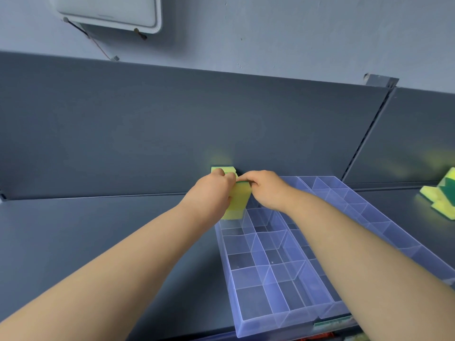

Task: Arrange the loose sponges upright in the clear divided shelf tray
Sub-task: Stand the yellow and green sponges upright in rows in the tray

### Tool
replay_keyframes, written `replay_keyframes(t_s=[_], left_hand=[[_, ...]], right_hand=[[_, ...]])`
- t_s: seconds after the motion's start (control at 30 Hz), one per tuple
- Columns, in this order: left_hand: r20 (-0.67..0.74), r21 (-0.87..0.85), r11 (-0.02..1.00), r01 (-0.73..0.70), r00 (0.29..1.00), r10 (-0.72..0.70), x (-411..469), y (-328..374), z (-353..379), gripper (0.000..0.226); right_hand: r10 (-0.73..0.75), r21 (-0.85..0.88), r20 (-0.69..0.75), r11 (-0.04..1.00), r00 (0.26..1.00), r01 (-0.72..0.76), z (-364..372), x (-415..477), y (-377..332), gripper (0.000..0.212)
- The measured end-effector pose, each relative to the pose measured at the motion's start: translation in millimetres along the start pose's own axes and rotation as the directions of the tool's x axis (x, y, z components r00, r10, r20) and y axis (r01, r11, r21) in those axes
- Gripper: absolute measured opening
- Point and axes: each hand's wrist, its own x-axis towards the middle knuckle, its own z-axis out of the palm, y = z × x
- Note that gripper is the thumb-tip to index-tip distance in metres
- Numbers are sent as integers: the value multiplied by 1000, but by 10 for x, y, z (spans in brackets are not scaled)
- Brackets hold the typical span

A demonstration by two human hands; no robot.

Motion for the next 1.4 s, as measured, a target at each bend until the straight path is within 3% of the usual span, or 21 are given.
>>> replay_keyframes(t_s=[0.1, 0.33, 0.57, 0.73, 0.9, 1.03, 1.23, 1.4], left_hand=[[58, 90, 996, -12, 998, 6, -13, -48, 143, 26], [-26, 90, 995, -35, 999, 37, -58, -123, 206, 39], [-307, 206, 970, -127, 933, 188, -256, 169, 35, 31], [-366, 171, 954, -246, 883, 293, -415, 976, -57, 31], [-394, 119, 884, -452, 796, 460, -654, 2357, 110, 27], [-353, 13, 811, -585, 756, 552, -897, 3549, 501, 31], [-256, -103, 722, -684, 720, 646, -1299, 4856, 1331, 34], [-97, -165, 681, -713, 699, 708, -1441, 5416, 1930, 27]], right_hand=[[19, 49, 0, 999, 1000, -19, 44, -32, 8, 48], [-56, -19, -28, 998, 998, 56, 161, -134, 16, 47], [-172, 60, -120, 982, 978, 180, -75, -571, -29, 35], [-137, 73, -215, 985, 967, 156, -464, -1335, 257, 34], [9, 22, -349, 1000, 937, -2, -890, -2619, 1131, 37], [237, 86, -404, 972, 884, -221, -1092, -3892, 1954, 38], [576, 268, -409, 817, 708, -510, -944, -5459, 2953, 32], [722, 354, -337, 692, 605, -629, -797, -6174, 3471, 30]])
